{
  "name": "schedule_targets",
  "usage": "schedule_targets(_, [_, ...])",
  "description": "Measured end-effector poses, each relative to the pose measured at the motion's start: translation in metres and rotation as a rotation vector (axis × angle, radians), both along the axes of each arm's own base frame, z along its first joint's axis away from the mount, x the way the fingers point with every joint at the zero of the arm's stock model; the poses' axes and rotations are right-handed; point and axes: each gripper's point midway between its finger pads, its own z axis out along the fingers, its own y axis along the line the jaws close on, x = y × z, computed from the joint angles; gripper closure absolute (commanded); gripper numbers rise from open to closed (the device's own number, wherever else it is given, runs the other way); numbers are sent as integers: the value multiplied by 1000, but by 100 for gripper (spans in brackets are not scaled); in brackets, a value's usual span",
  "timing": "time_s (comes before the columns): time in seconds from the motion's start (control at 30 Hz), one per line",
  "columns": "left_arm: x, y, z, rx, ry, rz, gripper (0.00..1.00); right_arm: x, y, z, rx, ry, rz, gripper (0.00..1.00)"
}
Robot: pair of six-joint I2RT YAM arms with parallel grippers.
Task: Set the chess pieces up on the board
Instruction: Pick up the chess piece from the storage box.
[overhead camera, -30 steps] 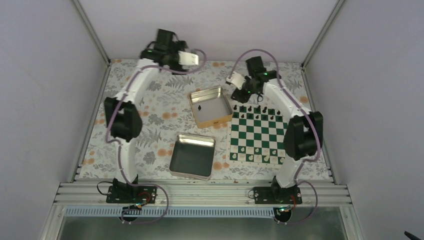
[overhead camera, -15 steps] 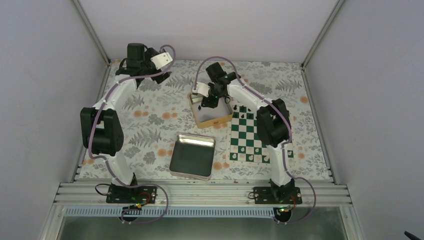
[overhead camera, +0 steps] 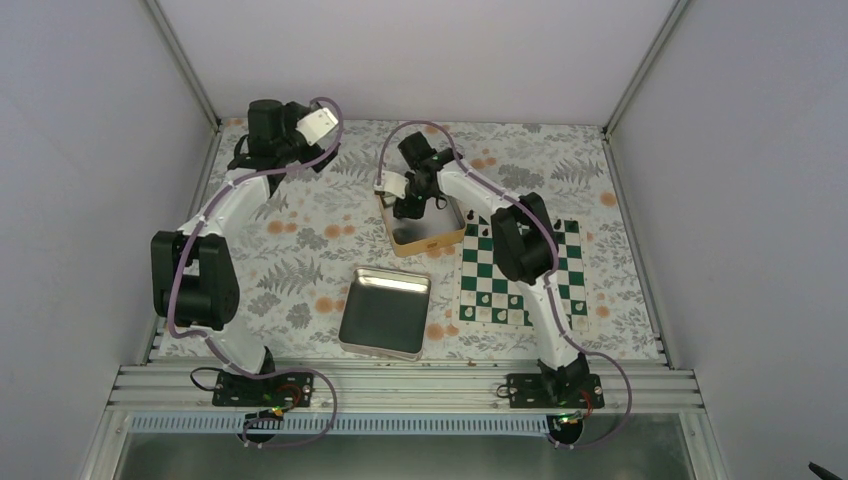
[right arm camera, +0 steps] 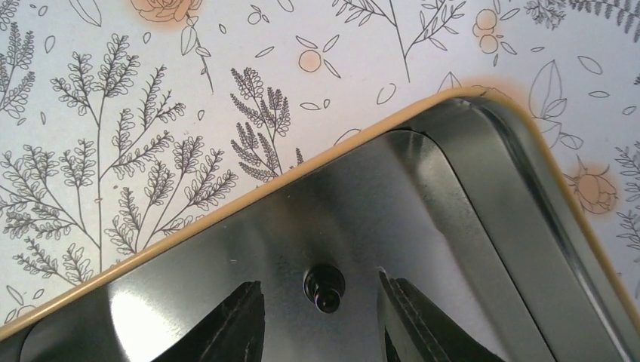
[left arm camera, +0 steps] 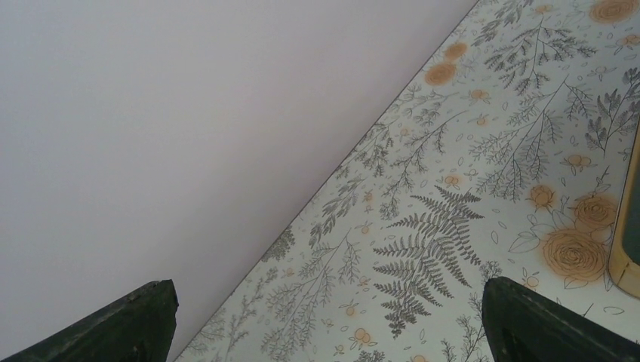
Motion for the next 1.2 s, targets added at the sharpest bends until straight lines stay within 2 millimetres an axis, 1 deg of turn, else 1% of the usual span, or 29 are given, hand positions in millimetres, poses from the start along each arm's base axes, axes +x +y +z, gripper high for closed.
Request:
schedule_targets(0.33, [-2, 0, -10, -17, 21, 9, 0, 3, 3, -11, -6, 16, -8, 63])
schedule_targets(0.47, [-1, 1, -8, -19, 14, 11, 0, 3, 3, -20, -16, 31, -13, 71])
schedule_targets(0.53, [-1, 2, -8, -21, 15, 13, 0, 4, 3, -26, -20, 38, -17, 73])
schedule_targets(0.63, [-1, 2, -9, -21, 16, 12, 0, 3, 2, -32, -27, 53, -24, 81])
schedule_targets(0.73, [-2, 1, -9, -22, 17, 10, 0, 3, 2, -32, -27, 54, -26, 88])
schedule_targets(0.93, [-3, -1, -9, -29, 20, -5, 0, 4, 3, -31, -24, 55, -29, 95])
schedule_targets(1.1, [-4, -5, -13, -34, 45, -23, 0, 4, 3, -29, -24, 52, -29, 96])
schedule_targets(1.2, [-2, -12, -13, -31, 55, -50, 0, 2, 1, -25, -25, 56, -30, 96])
